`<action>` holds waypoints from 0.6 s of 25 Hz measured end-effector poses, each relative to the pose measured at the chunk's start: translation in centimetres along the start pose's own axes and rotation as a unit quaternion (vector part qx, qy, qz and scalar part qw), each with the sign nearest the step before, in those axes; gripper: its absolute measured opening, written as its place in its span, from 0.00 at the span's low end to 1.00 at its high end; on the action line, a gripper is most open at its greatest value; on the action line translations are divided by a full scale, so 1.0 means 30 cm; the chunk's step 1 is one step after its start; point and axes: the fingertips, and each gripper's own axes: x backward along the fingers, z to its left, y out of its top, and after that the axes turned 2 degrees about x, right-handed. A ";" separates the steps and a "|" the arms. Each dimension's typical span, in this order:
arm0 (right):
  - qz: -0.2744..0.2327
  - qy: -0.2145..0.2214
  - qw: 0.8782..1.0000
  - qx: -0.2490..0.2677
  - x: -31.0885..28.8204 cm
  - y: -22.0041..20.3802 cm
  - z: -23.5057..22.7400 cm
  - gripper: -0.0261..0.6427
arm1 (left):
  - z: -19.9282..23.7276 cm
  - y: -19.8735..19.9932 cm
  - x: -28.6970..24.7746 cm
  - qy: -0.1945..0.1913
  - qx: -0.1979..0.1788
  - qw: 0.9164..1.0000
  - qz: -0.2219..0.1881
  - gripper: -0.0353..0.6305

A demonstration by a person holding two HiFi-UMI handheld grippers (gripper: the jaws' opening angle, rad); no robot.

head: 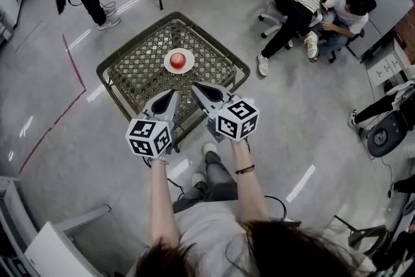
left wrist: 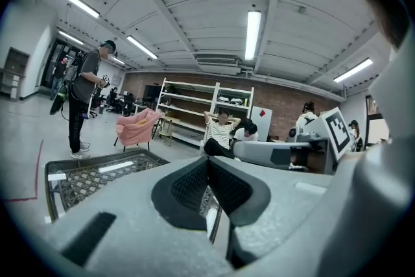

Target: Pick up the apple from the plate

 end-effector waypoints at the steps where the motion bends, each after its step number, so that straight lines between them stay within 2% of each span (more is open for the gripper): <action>1: 0.001 0.002 1.000 -0.001 -0.017 0.001 -0.010 0.05 | 0.017 0.003 -0.009 0.002 0.001 1.000 0.000 0.07; 15: 0.023 0.045 0.999 -0.003 -0.213 0.062 -0.247 0.05 | 0.161 0.067 -0.261 0.032 0.018 0.999 -0.001 0.07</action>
